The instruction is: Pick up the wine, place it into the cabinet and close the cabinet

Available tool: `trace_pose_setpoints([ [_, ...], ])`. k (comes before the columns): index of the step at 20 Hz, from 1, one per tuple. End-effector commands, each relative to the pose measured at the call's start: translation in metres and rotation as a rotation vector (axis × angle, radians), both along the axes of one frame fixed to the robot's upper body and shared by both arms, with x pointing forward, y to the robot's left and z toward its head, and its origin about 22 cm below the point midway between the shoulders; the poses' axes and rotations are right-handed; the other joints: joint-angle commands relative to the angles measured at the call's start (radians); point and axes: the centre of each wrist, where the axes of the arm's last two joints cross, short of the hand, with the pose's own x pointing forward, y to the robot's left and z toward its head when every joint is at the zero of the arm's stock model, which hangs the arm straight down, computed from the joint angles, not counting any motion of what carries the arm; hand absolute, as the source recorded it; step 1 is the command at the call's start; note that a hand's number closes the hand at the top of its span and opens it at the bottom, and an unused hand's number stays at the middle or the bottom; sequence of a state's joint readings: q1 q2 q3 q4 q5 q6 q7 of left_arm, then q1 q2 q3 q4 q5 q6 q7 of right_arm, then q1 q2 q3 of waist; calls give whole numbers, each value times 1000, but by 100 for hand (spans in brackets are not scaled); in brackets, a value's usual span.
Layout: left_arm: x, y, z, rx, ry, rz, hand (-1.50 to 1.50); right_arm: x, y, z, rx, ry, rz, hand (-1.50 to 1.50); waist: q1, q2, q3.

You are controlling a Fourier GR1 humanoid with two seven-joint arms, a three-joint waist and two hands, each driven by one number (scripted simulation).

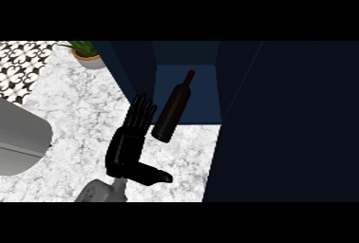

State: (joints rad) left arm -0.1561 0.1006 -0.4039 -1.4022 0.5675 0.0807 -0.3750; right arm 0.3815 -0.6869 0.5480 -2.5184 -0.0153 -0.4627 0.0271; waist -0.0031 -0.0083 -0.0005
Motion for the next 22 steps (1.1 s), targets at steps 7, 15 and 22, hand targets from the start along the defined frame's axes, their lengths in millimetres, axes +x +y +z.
trace_pose_setpoints([
  [7, -31, 69, -5, 6, -43, 49, -150, -32, 6, 37, 89, 77, 280, -150, -3, 1, 0],
  [15, -34, 125, 16, 58, -89, 98, -150, -39, 11, 43, -1, 99, 521, 150, 9, 3, -1],
  [22, -38, 167, 23, 60, -107, 149, -150, -40, 21, 39, 34, 68, 523, 150, 9, 4, -3],
])
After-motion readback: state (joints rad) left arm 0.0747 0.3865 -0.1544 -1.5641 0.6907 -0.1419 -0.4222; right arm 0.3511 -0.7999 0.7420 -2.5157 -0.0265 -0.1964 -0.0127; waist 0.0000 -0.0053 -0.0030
